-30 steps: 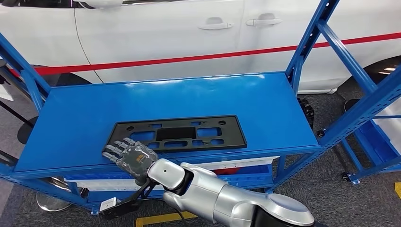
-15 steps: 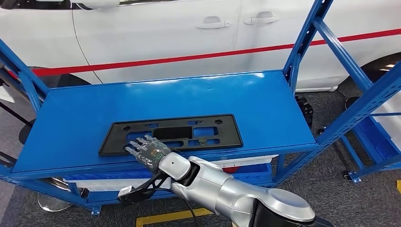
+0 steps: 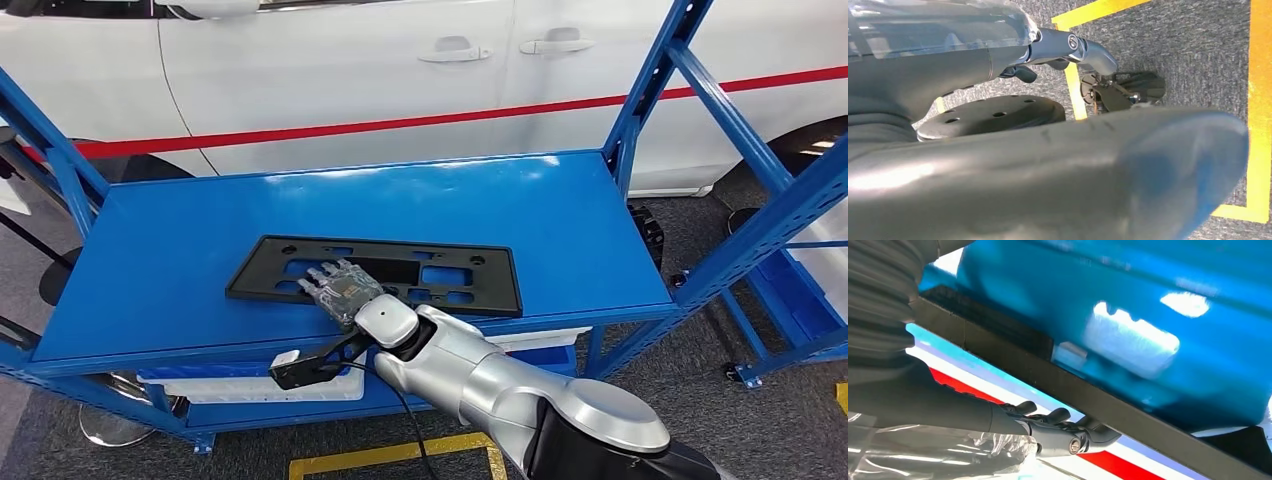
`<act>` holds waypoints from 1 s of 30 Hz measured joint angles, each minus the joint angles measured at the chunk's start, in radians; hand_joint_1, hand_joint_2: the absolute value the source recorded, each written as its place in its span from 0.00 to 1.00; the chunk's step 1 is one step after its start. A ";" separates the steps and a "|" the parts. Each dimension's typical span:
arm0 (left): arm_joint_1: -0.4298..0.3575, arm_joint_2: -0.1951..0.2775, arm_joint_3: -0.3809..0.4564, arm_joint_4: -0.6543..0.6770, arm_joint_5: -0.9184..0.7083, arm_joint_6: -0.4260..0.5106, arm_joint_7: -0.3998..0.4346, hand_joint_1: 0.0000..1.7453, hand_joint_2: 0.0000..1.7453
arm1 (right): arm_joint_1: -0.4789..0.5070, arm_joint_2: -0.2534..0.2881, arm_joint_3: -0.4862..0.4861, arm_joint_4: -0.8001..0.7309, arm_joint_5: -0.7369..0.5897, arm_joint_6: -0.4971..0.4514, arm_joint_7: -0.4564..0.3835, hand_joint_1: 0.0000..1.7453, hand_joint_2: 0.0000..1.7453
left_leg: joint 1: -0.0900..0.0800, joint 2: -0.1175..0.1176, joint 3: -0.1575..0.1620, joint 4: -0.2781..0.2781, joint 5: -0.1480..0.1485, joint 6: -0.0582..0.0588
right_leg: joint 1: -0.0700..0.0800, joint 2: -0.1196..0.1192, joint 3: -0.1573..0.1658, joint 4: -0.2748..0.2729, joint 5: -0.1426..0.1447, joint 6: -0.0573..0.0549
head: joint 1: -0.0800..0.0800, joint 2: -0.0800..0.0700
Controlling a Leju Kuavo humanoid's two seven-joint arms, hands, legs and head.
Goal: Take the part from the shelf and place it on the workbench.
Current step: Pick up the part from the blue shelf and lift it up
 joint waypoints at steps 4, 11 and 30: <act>-0.002 0.000 -0.001 0.000 -0.003 -0.001 0.001 0.00 0.00 | -0.018 -0.001 -0.011 0.030 -0.005 0.000 0.002 0.00 1.00 | 0.002 0.003 0.000 -0.009 0.009 0.018 | -0.003 0.000 -0.080 0.174 -0.100 0.014 | 0.001 0.000; -0.001 -0.002 -0.003 0.000 -0.016 -0.004 0.001 0.00 0.00 | -0.030 -0.003 -0.014 0.054 -0.005 0.013 0.009 0.00 1.00 | -0.004 0.000 -0.003 -0.001 0.006 0.012 | 0.000 -0.001 -0.007 0.035 -0.009 -0.004 | 0.001 0.000; -0.007 -0.005 -0.019 0.001 -0.023 -0.018 -0.001 0.00 0.00 | -0.072 0.000 -0.017 0.081 -0.007 0.046 0.002 0.00 1.00 | -0.001 0.000 -0.009 0.006 0.001 -0.006 | 0.001 0.003 0.005 -0.002 -0.006 -0.006 | -0.001 0.000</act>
